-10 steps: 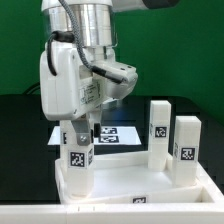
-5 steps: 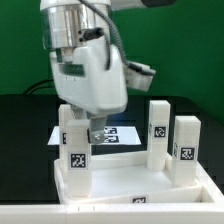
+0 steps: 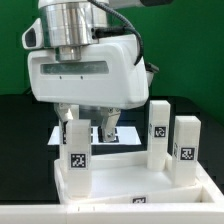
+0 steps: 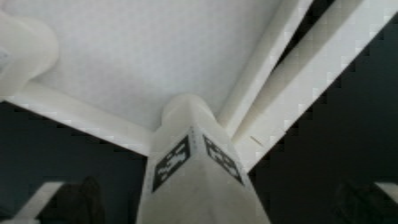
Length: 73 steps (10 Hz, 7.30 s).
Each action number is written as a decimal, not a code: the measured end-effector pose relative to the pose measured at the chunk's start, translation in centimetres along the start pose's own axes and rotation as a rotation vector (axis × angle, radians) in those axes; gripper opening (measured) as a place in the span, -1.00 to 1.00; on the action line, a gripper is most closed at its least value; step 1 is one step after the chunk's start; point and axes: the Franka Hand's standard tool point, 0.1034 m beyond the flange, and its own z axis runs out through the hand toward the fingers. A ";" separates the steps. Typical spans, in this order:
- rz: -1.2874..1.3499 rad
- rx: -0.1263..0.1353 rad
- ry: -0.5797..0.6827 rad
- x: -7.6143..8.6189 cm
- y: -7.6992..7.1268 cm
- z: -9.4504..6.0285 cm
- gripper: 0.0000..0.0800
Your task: Assemble desk
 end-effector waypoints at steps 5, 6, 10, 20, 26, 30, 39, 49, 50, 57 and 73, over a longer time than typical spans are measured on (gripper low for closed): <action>-0.154 -0.017 0.004 0.1 0.3 0.1 -0.02; -0.053 -0.017 0.005 0.1 0.3 0.1 -0.29; 0.648 -0.007 0.007 0.0 -0.2 0.3 -0.29; 0.394 0.028 -0.077 -0.4 -0.1 0.0 0.60; -0.421 -0.042 0.132 2.6 -0.1 -1.2 0.62; -0.228 -0.032 0.115 2.1 0.1 -0.8 -0.06; 0.637 0.017 0.080 2.3 1.4 -0.8 -0.29; 0.875 0.039 0.007 0.8 0.7 -0.3 0.27; 0.747 0.038 0.006 0.6 0.4 -0.2 0.55; 0.078 -0.038 0.014 0.4 0.9 0.4 0.42; 1.403 0.031 -0.017 0.0 0.5 0.4 -0.08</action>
Offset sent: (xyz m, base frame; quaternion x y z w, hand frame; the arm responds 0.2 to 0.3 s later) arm 0.0000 0.0000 0.0000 0.0000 0.0000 0.0650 0.9979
